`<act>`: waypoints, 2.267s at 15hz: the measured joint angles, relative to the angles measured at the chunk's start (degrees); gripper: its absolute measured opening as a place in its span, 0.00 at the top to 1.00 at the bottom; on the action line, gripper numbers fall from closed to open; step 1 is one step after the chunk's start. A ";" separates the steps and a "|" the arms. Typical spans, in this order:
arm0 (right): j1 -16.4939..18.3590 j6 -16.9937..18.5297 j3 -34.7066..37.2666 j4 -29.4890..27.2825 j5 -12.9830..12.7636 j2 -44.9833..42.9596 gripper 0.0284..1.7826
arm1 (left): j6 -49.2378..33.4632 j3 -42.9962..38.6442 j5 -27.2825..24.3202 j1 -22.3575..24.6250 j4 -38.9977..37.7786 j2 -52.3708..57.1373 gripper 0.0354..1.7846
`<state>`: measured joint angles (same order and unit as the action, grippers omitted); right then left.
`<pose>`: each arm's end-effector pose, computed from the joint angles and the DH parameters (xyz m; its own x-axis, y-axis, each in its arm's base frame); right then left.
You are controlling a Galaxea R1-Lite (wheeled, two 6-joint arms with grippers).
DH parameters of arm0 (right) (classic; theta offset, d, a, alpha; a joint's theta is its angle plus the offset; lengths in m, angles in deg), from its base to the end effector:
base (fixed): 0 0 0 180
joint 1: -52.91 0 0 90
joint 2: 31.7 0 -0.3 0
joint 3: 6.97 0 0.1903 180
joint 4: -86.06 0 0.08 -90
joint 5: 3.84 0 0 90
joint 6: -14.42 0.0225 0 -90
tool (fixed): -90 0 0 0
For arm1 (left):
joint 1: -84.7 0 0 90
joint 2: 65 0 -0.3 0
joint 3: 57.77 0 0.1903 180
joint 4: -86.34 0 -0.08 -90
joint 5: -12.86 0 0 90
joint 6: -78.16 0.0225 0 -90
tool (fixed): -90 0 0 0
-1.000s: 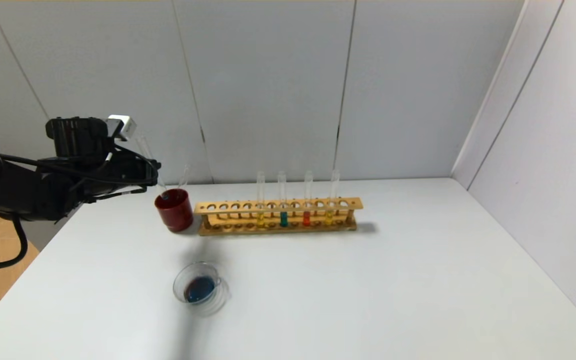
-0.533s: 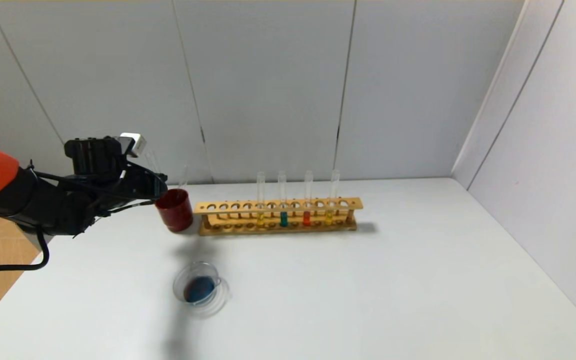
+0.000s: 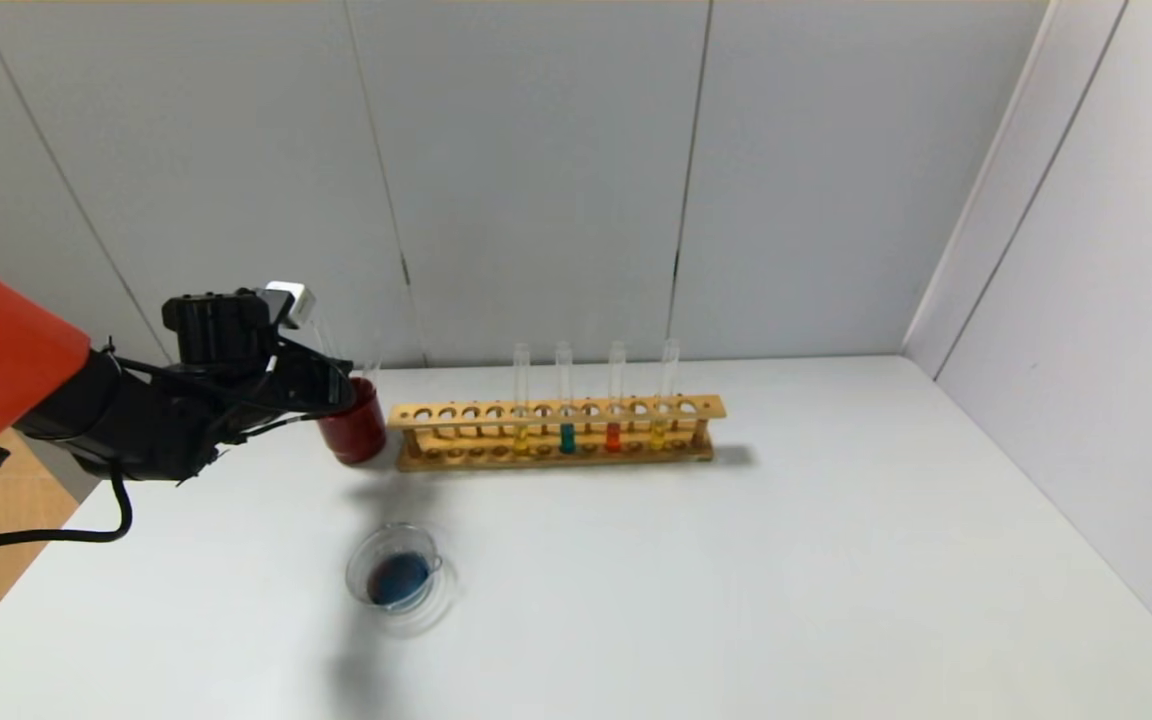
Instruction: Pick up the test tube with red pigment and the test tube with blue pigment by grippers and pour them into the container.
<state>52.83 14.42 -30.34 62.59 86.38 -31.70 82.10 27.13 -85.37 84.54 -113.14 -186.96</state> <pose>-0.0228 0.0001 0.0753 1.0000 0.0052 -0.0017 -0.0052 1.0000 0.0000 0.4081 -0.0044 0.1090 0.9431 -0.1458 -0.2989 0.1596 0.9869 0.0224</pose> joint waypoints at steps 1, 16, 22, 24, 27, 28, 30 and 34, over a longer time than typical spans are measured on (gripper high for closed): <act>-0.02 0.00 0.00 0.00 0.00 0.00 0.02 | 0.11 0.09 0.07 0.00 -0.15 -0.11 0.82; 0.00 0.00 0.00 0.00 0.02 0.00 0.02 | 0.49 -0.10 0.05 -0.41 5.18 10.72 0.02; 0.00 0.00 0.00 0.00 0.02 0.00 0.02 | 1.05 -0.05 0.85 -2.32 21.30 34.15 0.02; 0.00 0.00 0.00 0.00 0.02 0.00 0.02 | 1.62 -1.54 3.08 -2.82 29.07 45.12 0.02; 0.00 0.00 0.00 0.00 0.00 0.00 0.02 | 2.07 -7.50 8.74 -3.25 38.06 61.38 0.02; 0.00 0.00 0.00 0.00 0.00 0.00 0.02 | 2.15 -10.30 10.53 -3.32 40.05 66.54 0.02; 0.00 0.00 0.00 0.00 0.02 0.00 0.02 | 2.26 -16.20 14.09 -3.39 43.20 77.11 0.02; 0.00 0.00 0.00 0.00 0.02 0.00 0.02 | 2.28 -25.58 19.55 -3.50 51.16 95.84 0.02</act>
<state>52.83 14.42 -30.34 62.59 86.40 -31.70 84.38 1.56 -65.81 81.04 -61.98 -91.12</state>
